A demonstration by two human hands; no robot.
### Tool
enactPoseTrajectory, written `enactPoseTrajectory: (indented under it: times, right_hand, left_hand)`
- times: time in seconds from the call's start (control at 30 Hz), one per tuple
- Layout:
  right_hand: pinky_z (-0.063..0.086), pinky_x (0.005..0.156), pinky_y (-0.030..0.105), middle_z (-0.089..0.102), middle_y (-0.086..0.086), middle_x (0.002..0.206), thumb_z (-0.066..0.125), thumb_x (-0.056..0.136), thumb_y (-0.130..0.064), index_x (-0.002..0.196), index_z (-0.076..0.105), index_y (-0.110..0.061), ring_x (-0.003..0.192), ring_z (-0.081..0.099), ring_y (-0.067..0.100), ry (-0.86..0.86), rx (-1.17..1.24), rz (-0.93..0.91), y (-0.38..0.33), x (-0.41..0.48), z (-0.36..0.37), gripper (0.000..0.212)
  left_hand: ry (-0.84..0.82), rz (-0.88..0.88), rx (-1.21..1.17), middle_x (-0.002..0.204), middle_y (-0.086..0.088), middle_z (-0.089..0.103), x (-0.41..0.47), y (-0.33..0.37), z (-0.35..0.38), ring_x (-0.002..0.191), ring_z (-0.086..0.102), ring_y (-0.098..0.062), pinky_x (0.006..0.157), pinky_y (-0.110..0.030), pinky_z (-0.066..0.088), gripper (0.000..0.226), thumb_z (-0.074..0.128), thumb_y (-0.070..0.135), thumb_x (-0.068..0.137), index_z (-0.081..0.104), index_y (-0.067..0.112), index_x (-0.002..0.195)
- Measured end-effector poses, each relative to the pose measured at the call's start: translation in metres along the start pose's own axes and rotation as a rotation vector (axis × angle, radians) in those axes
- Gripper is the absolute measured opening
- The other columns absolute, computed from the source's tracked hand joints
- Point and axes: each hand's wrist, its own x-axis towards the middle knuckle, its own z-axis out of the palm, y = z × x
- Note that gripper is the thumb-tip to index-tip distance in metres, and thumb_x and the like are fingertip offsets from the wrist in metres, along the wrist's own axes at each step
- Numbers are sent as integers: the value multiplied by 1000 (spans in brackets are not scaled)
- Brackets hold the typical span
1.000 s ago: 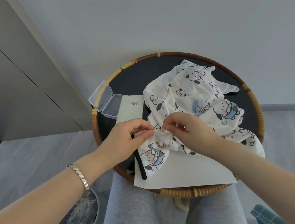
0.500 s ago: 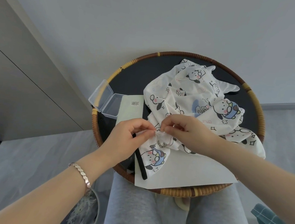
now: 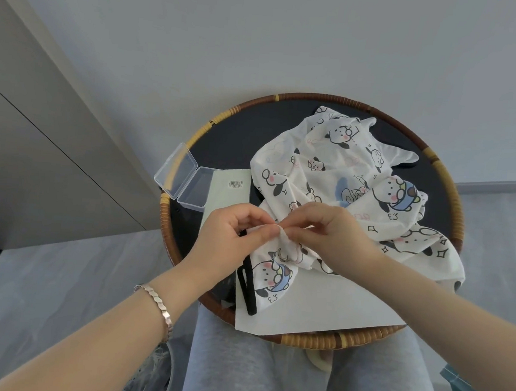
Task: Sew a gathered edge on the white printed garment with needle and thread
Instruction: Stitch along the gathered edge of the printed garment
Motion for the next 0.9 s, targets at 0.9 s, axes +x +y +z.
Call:
enactPoseTrajectory:
  times: [0.9]
  right_hand:
    - [41, 59, 27, 57, -4, 84, 41, 96, -15, 107, 58, -20, 74, 58, 17, 95, -953, -17, 12, 11, -47, 21]
  left_hand:
    - [-38, -231, 293, 63, 7, 57, 19, -1, 8, 59, 50, -2, 55, -7, 36, 18, 67, 29, 83, 70, 12, 77]
